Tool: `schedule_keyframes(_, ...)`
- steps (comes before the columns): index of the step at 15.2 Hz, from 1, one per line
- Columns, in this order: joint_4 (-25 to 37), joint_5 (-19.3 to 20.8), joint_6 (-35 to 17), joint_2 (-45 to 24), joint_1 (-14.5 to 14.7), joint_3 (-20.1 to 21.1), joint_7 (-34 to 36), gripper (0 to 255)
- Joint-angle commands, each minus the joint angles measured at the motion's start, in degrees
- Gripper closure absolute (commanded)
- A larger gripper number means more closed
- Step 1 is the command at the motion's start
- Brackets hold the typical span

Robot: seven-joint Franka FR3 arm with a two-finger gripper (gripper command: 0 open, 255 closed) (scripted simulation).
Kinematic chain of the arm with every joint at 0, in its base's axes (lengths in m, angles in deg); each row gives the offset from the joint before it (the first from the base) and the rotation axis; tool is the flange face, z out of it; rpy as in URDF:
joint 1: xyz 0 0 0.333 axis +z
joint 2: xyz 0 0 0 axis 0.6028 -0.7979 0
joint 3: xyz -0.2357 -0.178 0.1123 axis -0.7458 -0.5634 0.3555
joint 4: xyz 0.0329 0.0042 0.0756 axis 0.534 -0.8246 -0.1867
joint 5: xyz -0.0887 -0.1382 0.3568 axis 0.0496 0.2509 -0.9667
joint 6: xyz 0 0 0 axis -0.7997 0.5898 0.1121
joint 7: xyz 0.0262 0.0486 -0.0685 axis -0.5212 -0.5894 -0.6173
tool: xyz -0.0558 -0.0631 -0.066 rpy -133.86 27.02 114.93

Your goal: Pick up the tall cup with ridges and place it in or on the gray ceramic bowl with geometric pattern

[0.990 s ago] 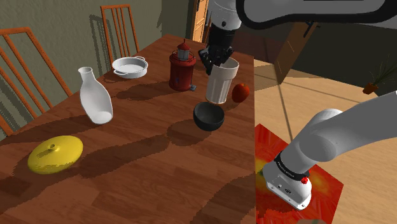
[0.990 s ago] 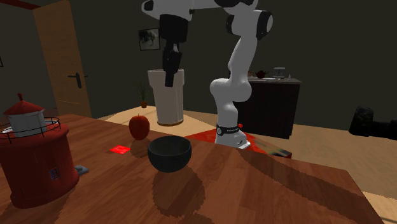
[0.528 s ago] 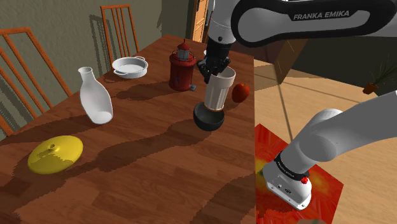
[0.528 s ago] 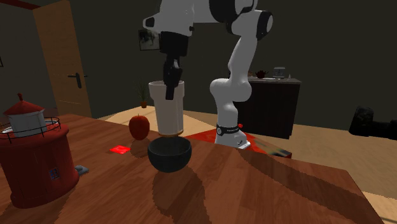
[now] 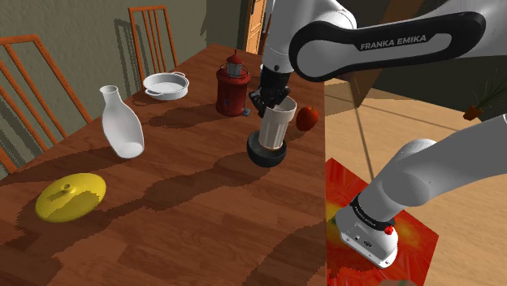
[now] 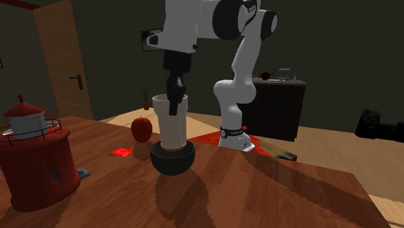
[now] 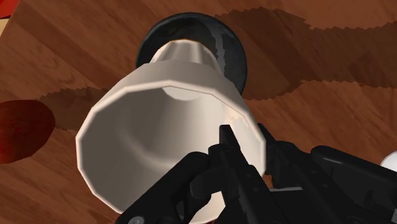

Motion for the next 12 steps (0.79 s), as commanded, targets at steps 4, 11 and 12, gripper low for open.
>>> schedule_keyframes(4, -0.5, 0.0, -0.5, 0.0, 0.0, 0.1, 0.1, 255)
schedule_keyframes(11, -0.5, 0.0, -0.5, 0.0, 0.0, 0.0, 0.0, 0)
schedule_keyframes(12, -0.5, 0.0, -0.5, 0.0, 0.0, 0.0, 0.0, 0)
